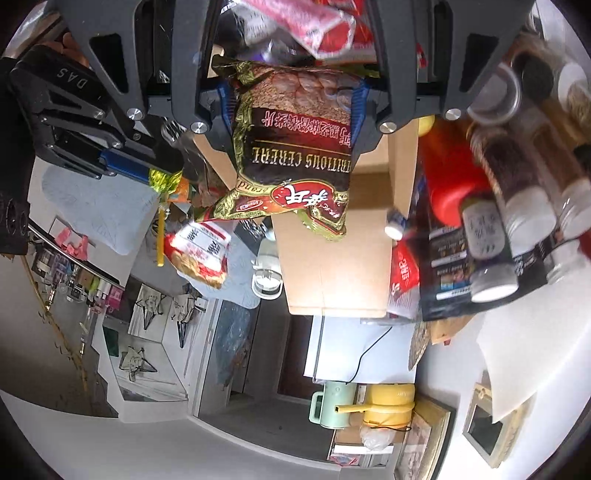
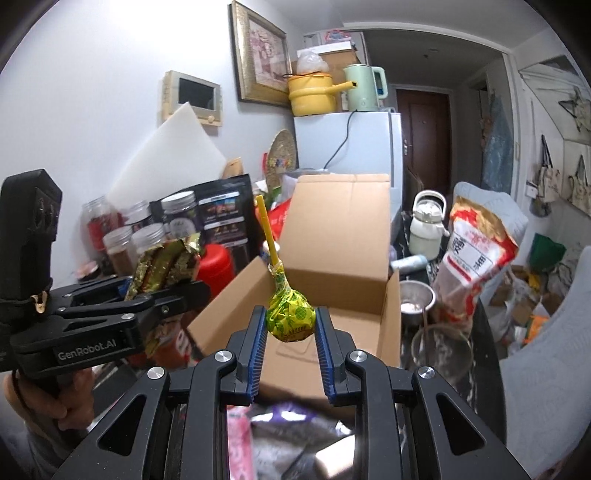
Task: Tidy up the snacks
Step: 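Carry the cereal bag and lollipop over the open cardboard box with both tools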
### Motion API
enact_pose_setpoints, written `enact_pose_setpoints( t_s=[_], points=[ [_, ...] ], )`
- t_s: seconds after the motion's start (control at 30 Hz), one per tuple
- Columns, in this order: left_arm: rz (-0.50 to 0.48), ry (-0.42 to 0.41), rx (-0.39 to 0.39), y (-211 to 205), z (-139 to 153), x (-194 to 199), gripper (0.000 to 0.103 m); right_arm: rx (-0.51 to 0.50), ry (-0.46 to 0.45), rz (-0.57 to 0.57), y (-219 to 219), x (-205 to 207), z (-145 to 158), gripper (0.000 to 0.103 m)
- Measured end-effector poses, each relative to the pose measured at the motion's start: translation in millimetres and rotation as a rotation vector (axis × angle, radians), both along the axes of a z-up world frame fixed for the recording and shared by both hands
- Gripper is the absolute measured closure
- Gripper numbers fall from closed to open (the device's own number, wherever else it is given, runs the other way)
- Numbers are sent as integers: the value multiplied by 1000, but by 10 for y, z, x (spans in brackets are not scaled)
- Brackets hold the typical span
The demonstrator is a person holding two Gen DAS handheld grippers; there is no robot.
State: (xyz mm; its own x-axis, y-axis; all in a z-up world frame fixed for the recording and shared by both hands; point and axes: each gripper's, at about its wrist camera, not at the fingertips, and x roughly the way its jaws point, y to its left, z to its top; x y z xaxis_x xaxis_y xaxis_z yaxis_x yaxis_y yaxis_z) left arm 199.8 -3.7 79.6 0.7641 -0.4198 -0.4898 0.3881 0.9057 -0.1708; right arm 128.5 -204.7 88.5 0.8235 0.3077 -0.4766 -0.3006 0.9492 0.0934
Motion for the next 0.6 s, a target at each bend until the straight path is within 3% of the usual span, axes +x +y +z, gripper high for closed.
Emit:
enact_pose_setpoints(
  t_s=[0.27,0.6],
  points=[
    [0,-12,25,-120,-15,448,55,18,19,0,-23,473,-63,77],
    [17,72,85,-219,-324,959,56,10,97,8,27,990,-349,77]
  ],
)
